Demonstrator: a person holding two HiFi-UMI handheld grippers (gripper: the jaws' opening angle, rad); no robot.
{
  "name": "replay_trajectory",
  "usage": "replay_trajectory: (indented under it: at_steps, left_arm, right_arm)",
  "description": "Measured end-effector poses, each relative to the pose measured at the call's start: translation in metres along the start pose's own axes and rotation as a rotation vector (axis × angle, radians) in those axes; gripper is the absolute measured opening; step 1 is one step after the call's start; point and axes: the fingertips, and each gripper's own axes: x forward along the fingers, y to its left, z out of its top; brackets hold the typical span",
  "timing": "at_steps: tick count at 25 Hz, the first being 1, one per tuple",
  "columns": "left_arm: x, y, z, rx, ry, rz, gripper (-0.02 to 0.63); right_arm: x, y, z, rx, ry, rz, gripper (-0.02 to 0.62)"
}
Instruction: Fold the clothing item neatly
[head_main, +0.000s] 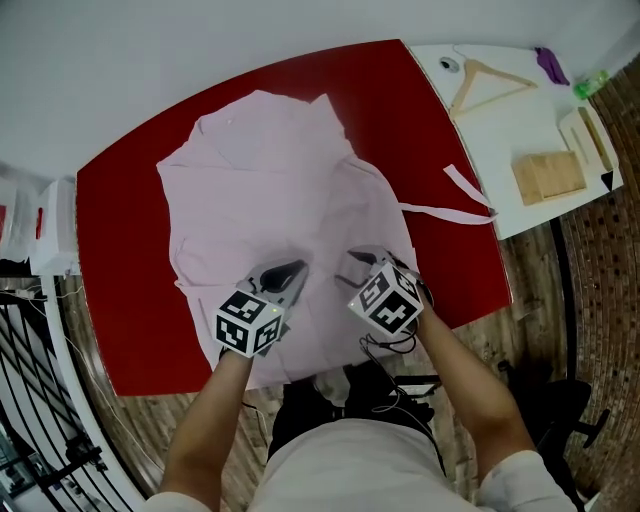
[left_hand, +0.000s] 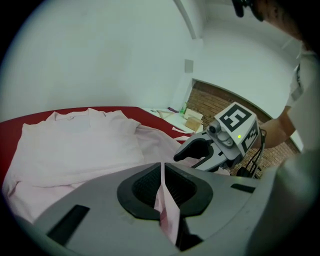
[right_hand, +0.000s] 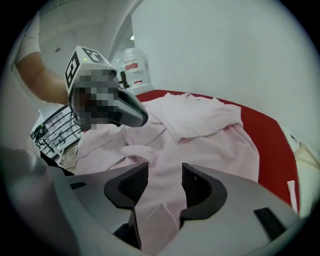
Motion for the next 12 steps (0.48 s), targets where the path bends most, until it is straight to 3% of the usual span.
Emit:
replay_trajectory:
  at_steps: [12]
  left_arm:
    - [0.075, -0.049, 0.054, 0.134, 0.003, -0.112, 0.017]
  right_arm:
    - [-0.063, -0.1, -0.057, 0.148, -0.036, -0.244, 0.196]
